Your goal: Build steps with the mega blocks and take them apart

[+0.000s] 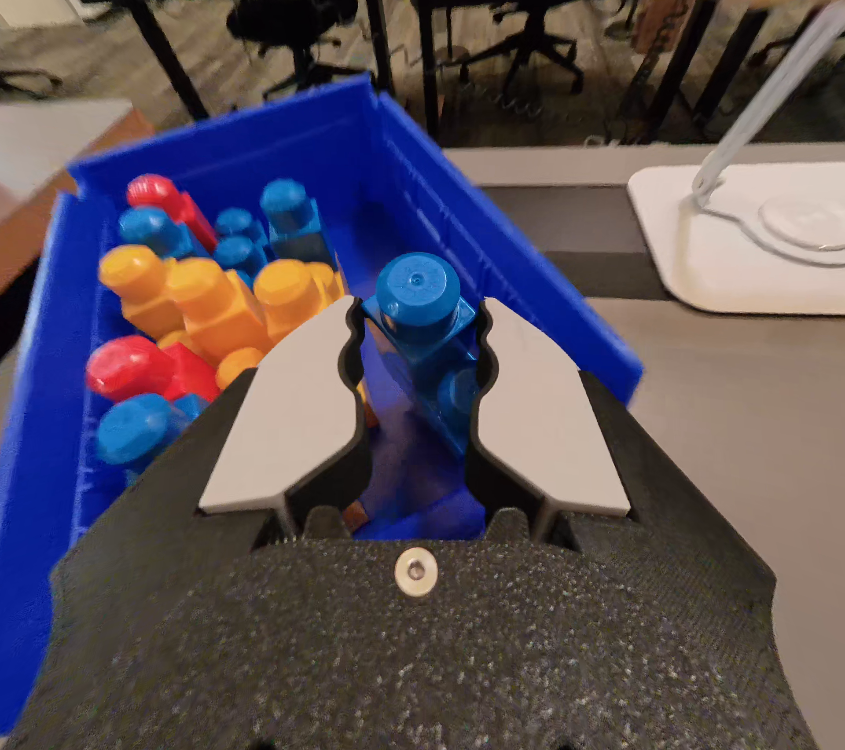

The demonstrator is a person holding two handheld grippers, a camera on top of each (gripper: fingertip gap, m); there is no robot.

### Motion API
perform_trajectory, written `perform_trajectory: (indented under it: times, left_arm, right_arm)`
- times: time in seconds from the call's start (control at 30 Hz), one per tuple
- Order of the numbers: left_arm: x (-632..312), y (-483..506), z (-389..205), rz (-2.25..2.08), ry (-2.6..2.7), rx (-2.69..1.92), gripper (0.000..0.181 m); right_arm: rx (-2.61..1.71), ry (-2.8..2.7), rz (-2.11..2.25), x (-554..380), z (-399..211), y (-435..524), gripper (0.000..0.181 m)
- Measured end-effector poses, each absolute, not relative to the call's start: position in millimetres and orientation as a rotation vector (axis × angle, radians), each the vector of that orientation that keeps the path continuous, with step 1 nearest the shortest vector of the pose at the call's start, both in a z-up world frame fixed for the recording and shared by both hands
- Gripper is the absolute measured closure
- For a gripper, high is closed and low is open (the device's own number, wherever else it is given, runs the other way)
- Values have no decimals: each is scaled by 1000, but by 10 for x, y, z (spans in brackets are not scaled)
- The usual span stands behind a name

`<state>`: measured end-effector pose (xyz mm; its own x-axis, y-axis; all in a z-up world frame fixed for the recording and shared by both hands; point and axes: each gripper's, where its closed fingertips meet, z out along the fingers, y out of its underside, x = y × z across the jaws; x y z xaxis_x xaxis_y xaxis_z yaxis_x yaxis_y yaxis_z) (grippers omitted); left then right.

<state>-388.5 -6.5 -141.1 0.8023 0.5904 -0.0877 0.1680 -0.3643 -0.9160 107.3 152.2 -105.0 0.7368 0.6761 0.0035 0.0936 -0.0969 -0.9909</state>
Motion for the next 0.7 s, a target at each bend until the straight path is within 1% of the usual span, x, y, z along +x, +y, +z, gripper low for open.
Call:
perform_trajectory:
  times: [0.07,0.13,0.23,0.33,0.4,0.5,0.6,0.7]
  left_arm:
    - [-3739,-58,-1110,470,-486,-1872,134]
    - [-3374,30,-762,353,-298,-1837,134]
    - [-2453,129,-402,40,89,-1800,134]
    - [-1509,10,-294,-286,402,-1730,134]
    - [-979,-140,-354,-477,573,-1686,134]
    - [-381,-339,-632,-652,792,-1681,134]
    - [-24,-485,-1014,-757,962,-1716,134]
    - [147,-577,-1360,-829,1073,-1756,134]
  right_arm:
    - [-1599,-641,549,1052,-1034,1504,150]
    - [-1576,-665,559,1006,-1016,1464,149]
    - [-1529,-775,627,839,-1018,1313,149]
    - [-1479,-944,756,607,-1065,1042,149]
    - [-1440,-1063,872,463,-1093,812,148]
    - [-1356,-1293,1125,293,-1133,311,141]
    - [-1285,-1512,1370,282,-1188,-177,131]
    - [-1279,-1660,1378,320,-1337,-356,126]
